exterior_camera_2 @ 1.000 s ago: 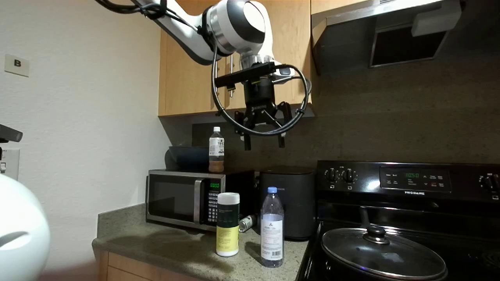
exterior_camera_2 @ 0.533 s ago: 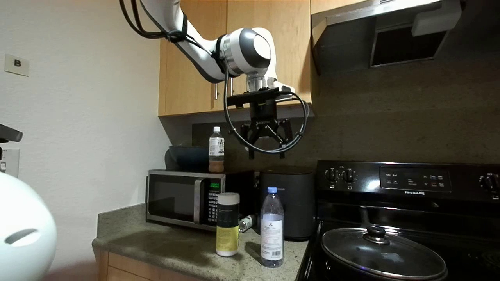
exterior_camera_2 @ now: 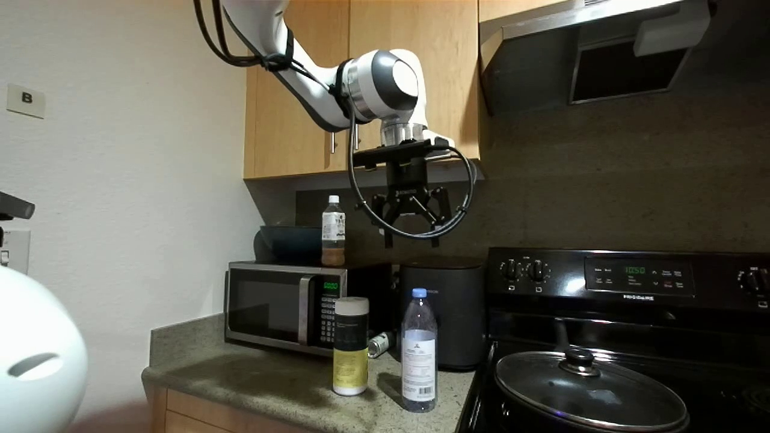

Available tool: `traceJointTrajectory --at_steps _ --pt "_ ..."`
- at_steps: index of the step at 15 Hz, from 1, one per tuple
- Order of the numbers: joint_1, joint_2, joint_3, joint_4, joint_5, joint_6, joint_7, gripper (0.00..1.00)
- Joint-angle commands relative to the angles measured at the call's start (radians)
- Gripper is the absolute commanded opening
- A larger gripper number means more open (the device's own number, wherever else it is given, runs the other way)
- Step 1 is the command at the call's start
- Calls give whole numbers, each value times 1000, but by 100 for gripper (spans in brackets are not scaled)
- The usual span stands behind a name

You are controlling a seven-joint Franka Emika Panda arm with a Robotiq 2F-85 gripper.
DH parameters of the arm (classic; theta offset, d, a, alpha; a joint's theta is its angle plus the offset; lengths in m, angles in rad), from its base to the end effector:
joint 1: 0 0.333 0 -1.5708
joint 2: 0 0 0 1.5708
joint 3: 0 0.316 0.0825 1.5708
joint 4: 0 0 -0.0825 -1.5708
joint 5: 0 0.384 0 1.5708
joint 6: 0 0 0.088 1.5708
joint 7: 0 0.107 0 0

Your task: Put the plastic bottle on top of the other bottle on the counter

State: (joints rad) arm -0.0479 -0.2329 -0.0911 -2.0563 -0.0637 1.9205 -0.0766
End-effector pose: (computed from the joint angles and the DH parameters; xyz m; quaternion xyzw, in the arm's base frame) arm 0.4921 -0.0766 0.5450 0.9984 -0.0210 0.0457 0.0249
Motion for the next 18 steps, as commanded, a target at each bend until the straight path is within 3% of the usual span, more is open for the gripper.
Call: traceJointTrajectory --at_steps 1,11,12,18 --pt "6 81 5 58 25 23 -30 100" --pt "11 364 34 315 52 -49 -68 100" --pt "10 322 34 260 49 -9 -47 100" --pt "14 408 43 323 51 -24 -49 100"
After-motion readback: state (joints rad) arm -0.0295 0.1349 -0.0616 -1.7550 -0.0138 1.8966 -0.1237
